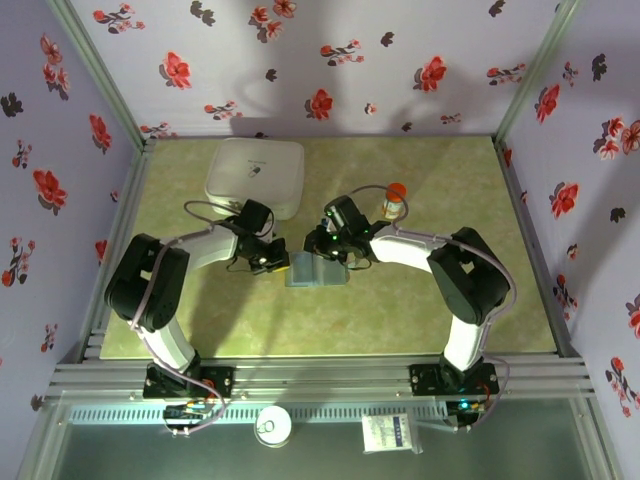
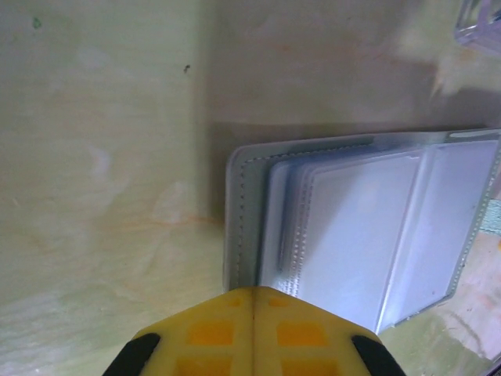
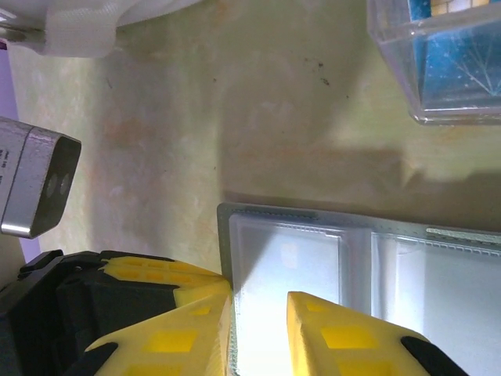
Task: Take the credit cards out of the card holder
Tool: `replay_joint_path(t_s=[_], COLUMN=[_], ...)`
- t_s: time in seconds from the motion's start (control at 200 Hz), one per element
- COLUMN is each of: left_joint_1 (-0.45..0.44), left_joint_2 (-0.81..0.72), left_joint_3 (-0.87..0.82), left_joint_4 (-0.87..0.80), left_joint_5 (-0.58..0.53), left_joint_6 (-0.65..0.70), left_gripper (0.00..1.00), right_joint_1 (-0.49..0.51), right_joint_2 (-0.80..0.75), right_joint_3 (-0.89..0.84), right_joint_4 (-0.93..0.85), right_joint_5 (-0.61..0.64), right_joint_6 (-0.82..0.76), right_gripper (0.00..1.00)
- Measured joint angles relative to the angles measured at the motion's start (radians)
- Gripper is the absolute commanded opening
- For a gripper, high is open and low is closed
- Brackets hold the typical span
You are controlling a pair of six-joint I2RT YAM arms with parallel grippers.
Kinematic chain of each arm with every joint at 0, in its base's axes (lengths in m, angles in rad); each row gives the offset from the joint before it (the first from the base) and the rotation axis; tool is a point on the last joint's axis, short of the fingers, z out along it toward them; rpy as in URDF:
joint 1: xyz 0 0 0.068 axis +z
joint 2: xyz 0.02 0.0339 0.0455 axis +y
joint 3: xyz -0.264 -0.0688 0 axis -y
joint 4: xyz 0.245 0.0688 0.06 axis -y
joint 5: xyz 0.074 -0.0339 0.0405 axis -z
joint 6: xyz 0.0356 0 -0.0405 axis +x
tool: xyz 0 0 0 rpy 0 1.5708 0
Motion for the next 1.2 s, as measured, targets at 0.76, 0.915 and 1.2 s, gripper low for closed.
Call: replay_joint_path(t_s=[0.76, 0.915, 1.2], left_joint_1=[0.007, 0.011, 0.012], left_joint_2=[0.008, 0.007, 0.011], left_joint_3=[-0.005, -0.005, -0.005], left_joint_4=[0.0, -0.001, 0.0], left_joint_5=[0.0, 0.0, 0.0], left_joint_6=[0.031, 0.037, 0.042], left_gripper=[0.0, 0.0, 0.0], right_joint_1=[0.027, 0.03, 0.03], right_joint_2=[0.09, 0.095, 0.093], right_joint_3=[0.042, 0.056, 0.078], right_joint_4=[-0.085, -0.123, -0.195], right_joint_5=[-0.083, -0.077, -0.029], right_joint_6=[-0.033, -0.055, -0.09], right_gripper=[0.24, 0.25, 0.26])
